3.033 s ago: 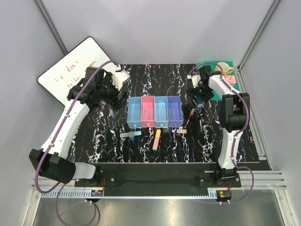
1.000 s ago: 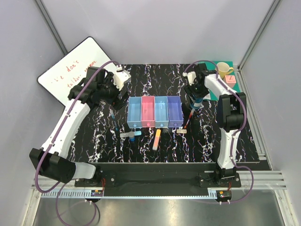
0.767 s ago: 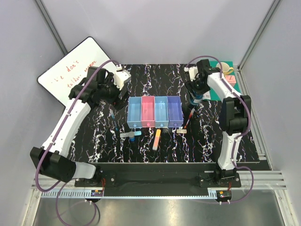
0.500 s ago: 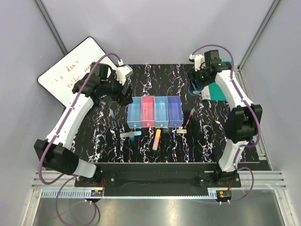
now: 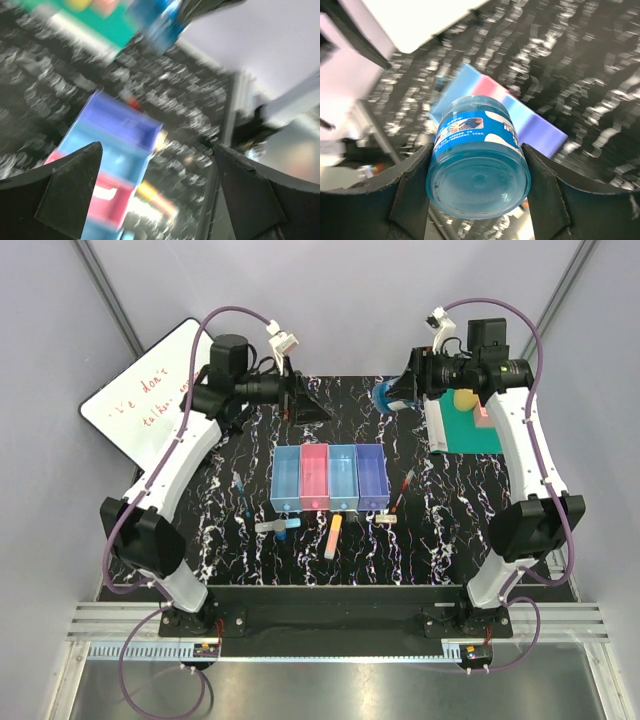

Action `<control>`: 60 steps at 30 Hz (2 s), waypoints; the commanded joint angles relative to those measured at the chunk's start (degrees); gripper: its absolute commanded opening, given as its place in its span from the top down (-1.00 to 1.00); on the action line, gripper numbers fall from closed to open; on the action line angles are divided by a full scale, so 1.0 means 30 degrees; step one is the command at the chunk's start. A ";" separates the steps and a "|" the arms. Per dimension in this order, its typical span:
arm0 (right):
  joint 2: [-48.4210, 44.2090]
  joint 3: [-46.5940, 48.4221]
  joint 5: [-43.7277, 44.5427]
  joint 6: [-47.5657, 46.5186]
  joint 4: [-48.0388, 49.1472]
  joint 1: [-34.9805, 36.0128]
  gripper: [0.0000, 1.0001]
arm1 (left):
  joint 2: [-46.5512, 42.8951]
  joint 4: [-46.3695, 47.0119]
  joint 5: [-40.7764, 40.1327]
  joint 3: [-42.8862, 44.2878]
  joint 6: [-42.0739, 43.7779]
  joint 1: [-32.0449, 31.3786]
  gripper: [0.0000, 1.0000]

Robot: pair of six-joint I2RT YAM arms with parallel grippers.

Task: Sort the stationery into containers
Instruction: Place the stationery in the storage box.

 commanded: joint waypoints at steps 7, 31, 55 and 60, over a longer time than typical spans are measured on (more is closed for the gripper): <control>-0.1964 -0.1554 -0.5637 0.4720 0.6022 0.0102 1.00 | 0.1421 1.4454 0.4955 0.0632 -1.0539 -0.1763 -0.98; -0.4251 -0.2787 -0.6782 0.7799 1.0389 0.0190 1.00 | 0.2242 1.7755 0.4693 -0.1100 -1.0932 -0.2527 -0.98; -0.4427 -0.4689 -0.8069 1.0781 1.2757 0.0190 1.00 | 0.2242 1.9066 0.4896 -0.0982 -1.1859 -0.2585 -0.98; -0.4281 -0.4807 -0.8480 1.2103 1.4108 0.0190 1.00 | 0.2242 1.9039 0.4926 -0.0777 -1.1744 -0.2702 -0.98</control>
